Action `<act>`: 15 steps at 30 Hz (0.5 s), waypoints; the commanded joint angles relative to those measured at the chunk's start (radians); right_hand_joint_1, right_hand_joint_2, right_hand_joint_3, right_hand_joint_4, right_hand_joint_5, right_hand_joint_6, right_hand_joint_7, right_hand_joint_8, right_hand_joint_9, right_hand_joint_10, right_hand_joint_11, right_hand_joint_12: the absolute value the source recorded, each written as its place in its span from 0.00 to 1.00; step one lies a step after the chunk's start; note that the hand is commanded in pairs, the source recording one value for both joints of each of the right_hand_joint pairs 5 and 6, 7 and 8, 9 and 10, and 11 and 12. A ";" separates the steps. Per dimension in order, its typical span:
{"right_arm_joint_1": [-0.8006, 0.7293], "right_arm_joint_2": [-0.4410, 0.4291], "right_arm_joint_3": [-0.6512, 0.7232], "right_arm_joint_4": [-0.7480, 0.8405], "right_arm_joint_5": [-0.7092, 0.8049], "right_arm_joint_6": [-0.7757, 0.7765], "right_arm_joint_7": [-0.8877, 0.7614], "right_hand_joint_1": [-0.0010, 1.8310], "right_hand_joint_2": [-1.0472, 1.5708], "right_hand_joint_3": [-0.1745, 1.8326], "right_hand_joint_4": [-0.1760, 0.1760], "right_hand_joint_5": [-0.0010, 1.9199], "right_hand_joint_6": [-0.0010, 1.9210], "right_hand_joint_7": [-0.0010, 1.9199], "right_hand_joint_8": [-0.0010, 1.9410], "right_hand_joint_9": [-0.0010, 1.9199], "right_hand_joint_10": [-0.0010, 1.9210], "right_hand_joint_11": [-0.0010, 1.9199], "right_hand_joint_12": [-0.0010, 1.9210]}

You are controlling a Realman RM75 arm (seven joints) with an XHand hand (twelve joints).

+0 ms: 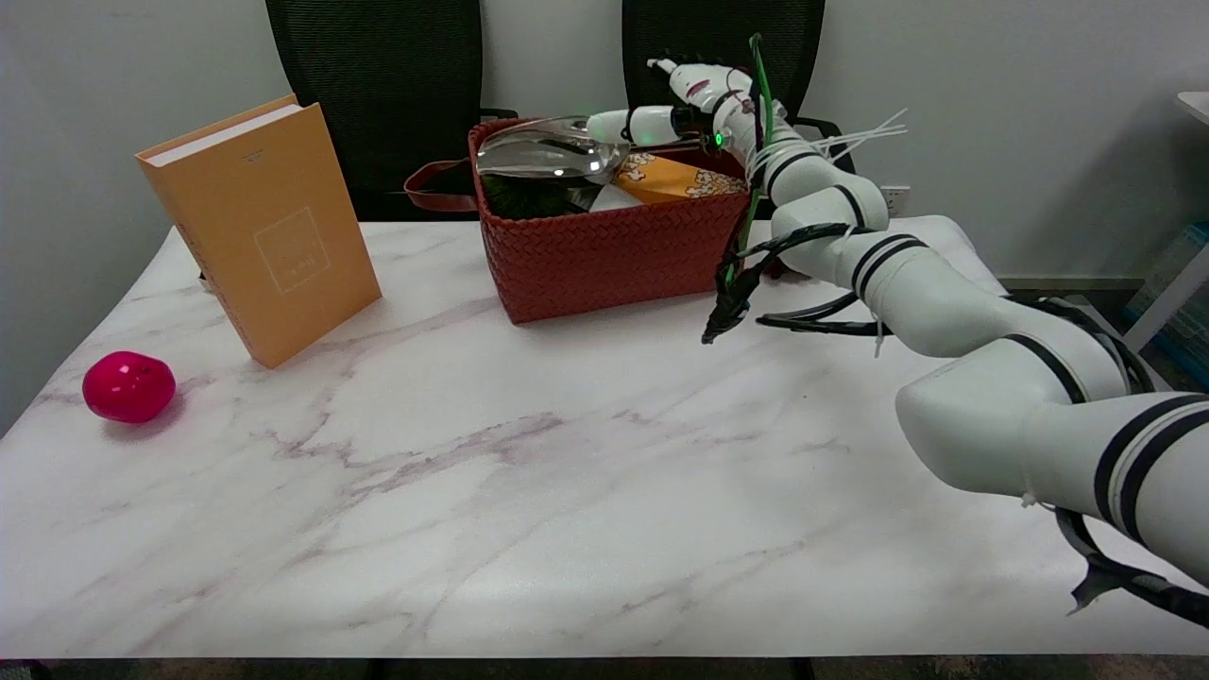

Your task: Place the stainless steel scoop into the brown storage basket.

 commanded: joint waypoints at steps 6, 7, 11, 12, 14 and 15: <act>-0.148 0.114 0.065 0.304 0.220 0.034 -0.007 0.07 0.64 0.01 0.50 0.00 0.00 0.03 0.03 0.00 0.00 0.00 0.00; -0.159 0.125 0.071 0.321 0.244 0.040 -0.007 0.07 0.64 0.01 0.50 0.00 0.00 0.01 0.01 0.00 0.00 0.00 0.00; -0.192 0.147 0.095 0.366 0.299 0.051 -0.007 0.08 0.64 0.01 0.50 0.00 0.00 0.00 0.00 0.00 0.00 0.00 0.00; -0.201 0.152 0.102 0.371 0.310 0.053 -0.007 0.08 0.64 0.01 0.50 0.00 0.00 0.00 0.00 0.00 0.00 0.00 0.00; -0.229 0.164 0.122 0.406 0.350 0.060 -0.007 0.07 0.64 0.01 0.50 0.00 0.00 0.00 0.00 0.00 0.00 0.00 0.00; -0.238 0.169 0.129 0.418 0.362 0.063 -0.007 0.07 0.64 0.01 0.50 0.00 0.00 0.00 0.00 0.00 0.00 0.00 0.00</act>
